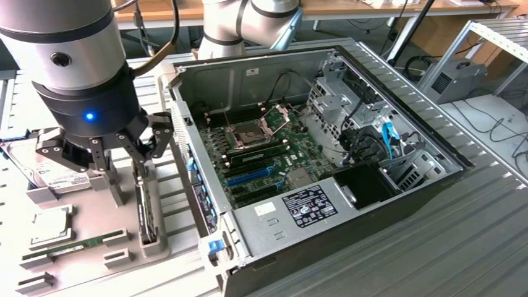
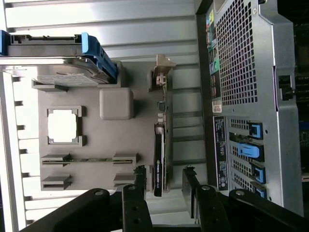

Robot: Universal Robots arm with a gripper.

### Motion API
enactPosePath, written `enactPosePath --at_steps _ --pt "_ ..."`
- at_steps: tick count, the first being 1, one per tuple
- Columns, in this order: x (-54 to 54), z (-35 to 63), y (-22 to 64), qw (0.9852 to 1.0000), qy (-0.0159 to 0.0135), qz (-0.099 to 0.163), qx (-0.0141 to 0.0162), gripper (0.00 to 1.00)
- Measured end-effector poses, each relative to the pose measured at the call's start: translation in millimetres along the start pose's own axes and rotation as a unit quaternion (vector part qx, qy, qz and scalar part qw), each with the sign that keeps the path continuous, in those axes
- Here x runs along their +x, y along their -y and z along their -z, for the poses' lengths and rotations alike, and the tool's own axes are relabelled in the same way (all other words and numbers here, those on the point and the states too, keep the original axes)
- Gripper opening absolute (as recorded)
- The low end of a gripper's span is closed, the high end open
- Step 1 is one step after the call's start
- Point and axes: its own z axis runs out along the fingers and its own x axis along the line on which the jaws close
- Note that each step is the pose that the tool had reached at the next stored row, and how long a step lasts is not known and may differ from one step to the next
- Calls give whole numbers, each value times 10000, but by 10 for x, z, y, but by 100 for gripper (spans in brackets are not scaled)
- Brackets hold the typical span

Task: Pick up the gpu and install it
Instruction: 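Pick up the gpu and move the gpu toward the slot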

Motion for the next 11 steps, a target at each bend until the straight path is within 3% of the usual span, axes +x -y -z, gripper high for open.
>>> enactPosePath --at_steps 11 --pt "31 -38 4 10000 0 -1 0 44"
